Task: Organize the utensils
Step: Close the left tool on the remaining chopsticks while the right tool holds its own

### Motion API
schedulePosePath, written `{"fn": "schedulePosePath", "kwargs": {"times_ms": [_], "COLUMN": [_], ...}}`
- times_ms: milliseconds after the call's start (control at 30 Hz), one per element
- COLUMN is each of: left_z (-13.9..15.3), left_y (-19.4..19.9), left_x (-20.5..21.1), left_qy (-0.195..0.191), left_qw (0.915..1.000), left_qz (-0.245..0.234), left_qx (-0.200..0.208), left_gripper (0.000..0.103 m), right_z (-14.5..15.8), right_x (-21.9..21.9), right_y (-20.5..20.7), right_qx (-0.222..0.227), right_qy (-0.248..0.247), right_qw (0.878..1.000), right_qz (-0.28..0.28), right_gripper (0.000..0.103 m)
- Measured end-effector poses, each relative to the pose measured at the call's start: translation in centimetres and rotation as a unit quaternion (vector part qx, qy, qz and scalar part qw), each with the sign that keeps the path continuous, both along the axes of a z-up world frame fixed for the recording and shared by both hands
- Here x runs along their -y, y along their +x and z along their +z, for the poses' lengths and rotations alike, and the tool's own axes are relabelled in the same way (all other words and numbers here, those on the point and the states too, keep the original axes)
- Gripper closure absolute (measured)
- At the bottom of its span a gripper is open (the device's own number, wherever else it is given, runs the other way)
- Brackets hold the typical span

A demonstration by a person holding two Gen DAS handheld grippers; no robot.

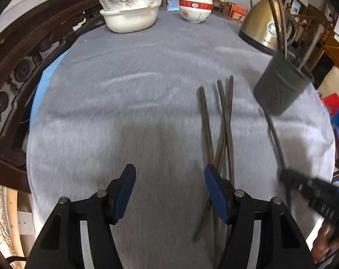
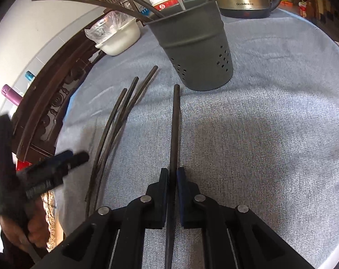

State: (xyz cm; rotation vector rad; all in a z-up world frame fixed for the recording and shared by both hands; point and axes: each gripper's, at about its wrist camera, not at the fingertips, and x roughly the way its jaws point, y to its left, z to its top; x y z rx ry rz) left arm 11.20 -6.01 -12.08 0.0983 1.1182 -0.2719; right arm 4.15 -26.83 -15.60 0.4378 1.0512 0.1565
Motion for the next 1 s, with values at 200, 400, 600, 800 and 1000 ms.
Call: {"fn": "schedulePosePath", "kwargs": {"times_ms": [200,400,600,800,1000], "left_z": [0.8,-0.6,-1.3,-2.0,-2.4], "left_y": [3.2,5.7,7.2,8.9,8.8], "left_x": [2.5,4.8,6.0,6.9,7.5], "left_qy": [-0.009,-0.025,-0.036,-0.041,-0.045], "left_qw": [0.9998,0.9984,0.9972,0.9963,0.9948], "left_qz": [-0.018,-0.038,-0.048,-0.046,-0.067], "left_qx": [0.002,-0.033,-0.045,-0.06,-0.062], "left_gripper": [0.038,0.038,0.049,0.07,0.091], "right_z": [-0.2,-0.2,-0.4,-0.4,-0.3], "right_x": [0.4,0.4,0.3,0.2,-0.1], "right_y": [-0.5,-0.8,-1.1,-1.1,-1.0], "right_qx": [0.007,0.016,0.02,0.021,0.021], "right_qy": [0.01,0.009,0.009,0.007,0.0], "right_qw": [1.0,1.0,1.0,1.0,1.0], "right_qz": [0.001,0.002,0.003,0.002,0.002], "right_gripper": [0.094,0.094,0.094,0.094,0.094]}}
